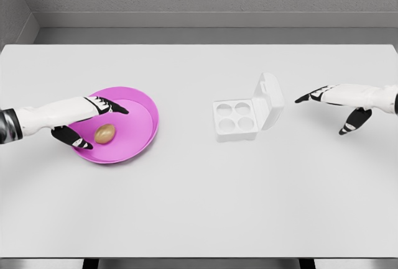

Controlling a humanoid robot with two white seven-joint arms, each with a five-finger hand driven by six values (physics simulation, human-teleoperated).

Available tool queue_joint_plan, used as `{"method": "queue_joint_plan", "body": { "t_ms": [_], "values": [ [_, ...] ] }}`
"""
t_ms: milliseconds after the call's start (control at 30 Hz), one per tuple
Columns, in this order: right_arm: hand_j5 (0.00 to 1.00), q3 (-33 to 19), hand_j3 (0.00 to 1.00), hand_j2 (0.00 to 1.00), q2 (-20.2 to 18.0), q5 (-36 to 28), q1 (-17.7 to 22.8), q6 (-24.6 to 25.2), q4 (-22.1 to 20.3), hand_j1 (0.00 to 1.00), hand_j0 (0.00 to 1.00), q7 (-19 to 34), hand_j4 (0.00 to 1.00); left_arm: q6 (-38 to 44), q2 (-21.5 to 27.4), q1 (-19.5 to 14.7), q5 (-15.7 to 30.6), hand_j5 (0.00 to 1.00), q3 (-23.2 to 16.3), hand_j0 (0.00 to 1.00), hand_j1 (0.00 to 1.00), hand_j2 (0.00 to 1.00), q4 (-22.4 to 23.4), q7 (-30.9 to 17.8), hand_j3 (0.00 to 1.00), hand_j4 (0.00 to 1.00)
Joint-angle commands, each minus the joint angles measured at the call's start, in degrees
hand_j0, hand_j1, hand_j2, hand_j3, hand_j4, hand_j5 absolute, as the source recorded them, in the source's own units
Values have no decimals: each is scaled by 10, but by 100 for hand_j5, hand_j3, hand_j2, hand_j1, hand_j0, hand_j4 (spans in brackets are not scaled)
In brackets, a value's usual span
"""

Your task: Pack egg into the box and close the box lid

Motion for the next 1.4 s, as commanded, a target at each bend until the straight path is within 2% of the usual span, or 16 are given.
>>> {"method": "queue_joint_plan", "body": {
  "t_ms": [0, 433, 500, 1367],
  "values": [
    [100, 0, 100, 100, 2, -3, 0, 1, 0, 100, 100, 0, 100, 1, -6, -1, 2, 97, 0, 97, 97, 97, 3, 1, 97, 97],
    [100, 0, 100, 100, 10, -3, 0, 1, 1, 100, 100, 0, 100, 1, -12, -2, -2, 97, 0, 97, 97, 97, 13, 2, 97, 97],
    [100, 0, 100, 100, 10, -3, 0, 1, 1, 100, 100, 0, 100, 1, -15, -3, -2, 96, 0, 96, 96, 96, 26, 2, 96, 96],
    [100, 1, 100, 100, 16, -3, 0, 1, 1, 100, 100, 0, 100, 1, -15, -4, -22, 89, 0, 89, 89, 89, 26, 1, 89, 89]
  ]
}}
